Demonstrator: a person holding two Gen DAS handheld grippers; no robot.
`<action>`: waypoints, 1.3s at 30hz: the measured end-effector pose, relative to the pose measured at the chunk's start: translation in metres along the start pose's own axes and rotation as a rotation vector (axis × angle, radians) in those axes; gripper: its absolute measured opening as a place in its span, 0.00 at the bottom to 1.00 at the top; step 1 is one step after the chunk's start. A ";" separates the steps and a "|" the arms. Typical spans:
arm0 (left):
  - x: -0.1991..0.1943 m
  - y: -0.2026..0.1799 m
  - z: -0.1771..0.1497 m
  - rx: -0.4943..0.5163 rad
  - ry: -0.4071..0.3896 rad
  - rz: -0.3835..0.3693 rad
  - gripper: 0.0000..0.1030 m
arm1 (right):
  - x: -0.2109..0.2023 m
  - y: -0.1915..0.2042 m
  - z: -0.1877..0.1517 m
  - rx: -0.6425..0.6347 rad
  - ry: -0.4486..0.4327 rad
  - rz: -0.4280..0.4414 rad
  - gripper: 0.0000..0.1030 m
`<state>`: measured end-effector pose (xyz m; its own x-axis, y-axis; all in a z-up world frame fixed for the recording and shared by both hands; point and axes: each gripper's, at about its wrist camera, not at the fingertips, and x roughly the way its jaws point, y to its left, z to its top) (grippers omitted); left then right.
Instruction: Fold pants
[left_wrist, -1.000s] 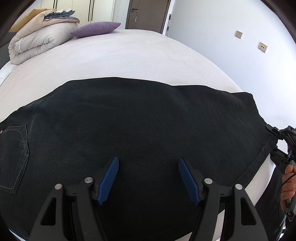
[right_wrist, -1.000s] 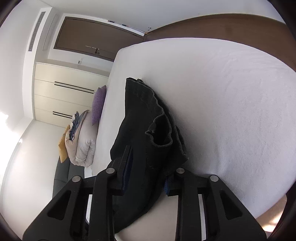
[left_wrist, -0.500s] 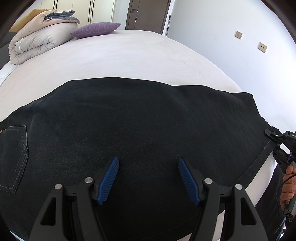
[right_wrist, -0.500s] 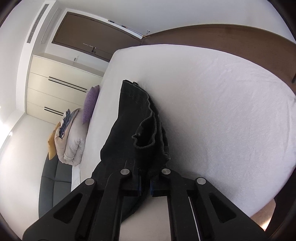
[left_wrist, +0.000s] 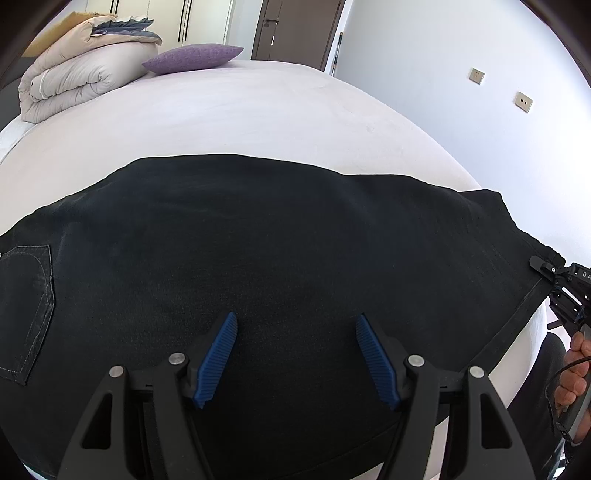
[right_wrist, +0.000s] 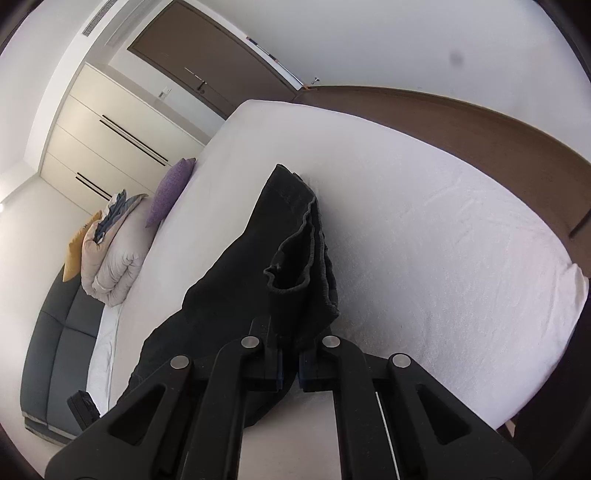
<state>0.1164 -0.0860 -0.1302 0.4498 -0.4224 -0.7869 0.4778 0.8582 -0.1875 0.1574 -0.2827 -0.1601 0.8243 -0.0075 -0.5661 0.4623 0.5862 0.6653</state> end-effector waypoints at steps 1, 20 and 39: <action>0.000 0.001 0.000 -0.003 0.000 -0.003 0.68 | 0.001 0.004 -0.001 -0.013 -0.002 -0.009 0.04; -0.019 0.057 0.010 -0.418 -0.028 -0.358 0.94 | 0.023 0.210 -0.204 -1.402 -0.023 -0.158 0.04; 0.020 0.047 0.035 -0.414 0.112 -0.419 0.09 | -0.025 0.213 -0.261 -1.524 -0.013 -0.102 0.04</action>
<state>0.1740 -0.0646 -0.1337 0.1936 -0.7357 -0.6490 0.2540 0.6766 -0.6912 0.1497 0.0541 -0.1312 0.8174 -0.1005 -0.5673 -0.2439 0.8317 -0.4987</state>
